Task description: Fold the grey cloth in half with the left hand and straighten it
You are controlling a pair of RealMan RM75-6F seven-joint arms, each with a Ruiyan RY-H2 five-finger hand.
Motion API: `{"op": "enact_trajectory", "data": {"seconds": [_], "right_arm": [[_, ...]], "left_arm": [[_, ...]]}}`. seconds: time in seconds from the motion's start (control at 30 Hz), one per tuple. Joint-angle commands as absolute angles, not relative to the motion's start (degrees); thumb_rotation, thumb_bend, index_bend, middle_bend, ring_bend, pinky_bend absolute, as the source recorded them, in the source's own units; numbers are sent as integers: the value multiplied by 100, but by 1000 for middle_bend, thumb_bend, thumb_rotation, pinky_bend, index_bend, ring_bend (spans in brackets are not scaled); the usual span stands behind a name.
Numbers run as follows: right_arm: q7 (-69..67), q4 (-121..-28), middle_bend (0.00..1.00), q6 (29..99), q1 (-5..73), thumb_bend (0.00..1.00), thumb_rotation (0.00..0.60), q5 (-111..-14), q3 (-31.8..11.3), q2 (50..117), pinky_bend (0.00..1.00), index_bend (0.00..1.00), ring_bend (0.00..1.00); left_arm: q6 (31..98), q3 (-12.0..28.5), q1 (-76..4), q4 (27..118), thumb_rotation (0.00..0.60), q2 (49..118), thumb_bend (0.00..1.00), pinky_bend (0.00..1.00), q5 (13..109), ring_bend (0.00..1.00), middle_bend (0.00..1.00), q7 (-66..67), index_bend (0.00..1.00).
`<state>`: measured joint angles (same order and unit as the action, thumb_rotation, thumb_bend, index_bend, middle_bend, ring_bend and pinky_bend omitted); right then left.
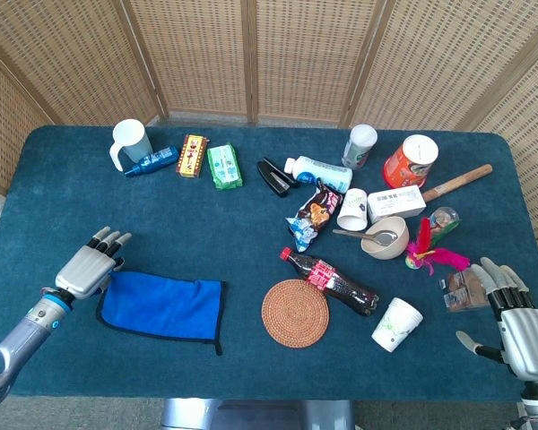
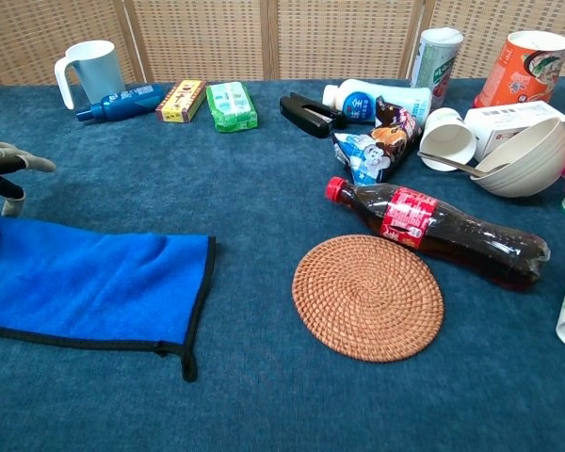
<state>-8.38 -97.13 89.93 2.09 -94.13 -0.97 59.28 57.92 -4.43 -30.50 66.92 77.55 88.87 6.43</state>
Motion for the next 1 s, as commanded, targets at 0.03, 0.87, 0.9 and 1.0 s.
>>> {"op": "enact_trajectory", "data": {"seconds": [0.03,0.87,0.9,1.0], "right_arm": [[-840,-9712,0,8991,210,127,600,-9413,-97,5928,123,4,0],[-763,-9718,0,8945,226,128,600,-9403,-84,5963,122,4,0],[-762,-9719,0,8946,225,128,600,-9404,-84,5963,122,4,0],[-765,-9722,0,8947,224,127,600,-9404,-83,5960,123,4,0]], "left_arm": [[5771,-429,-3059,6687,600,7750,562,54,8868,0,0,670,526],[5370,-183,-3089,6408,600,7725,563,54,8312,0,0,808,531],[5357,-182,-3089,6413,600,7720,563,54,8300,0,0,817,514],[5354,-179,-3083,6442,600,7707,562,54,8290,0,0,806,365]]}}
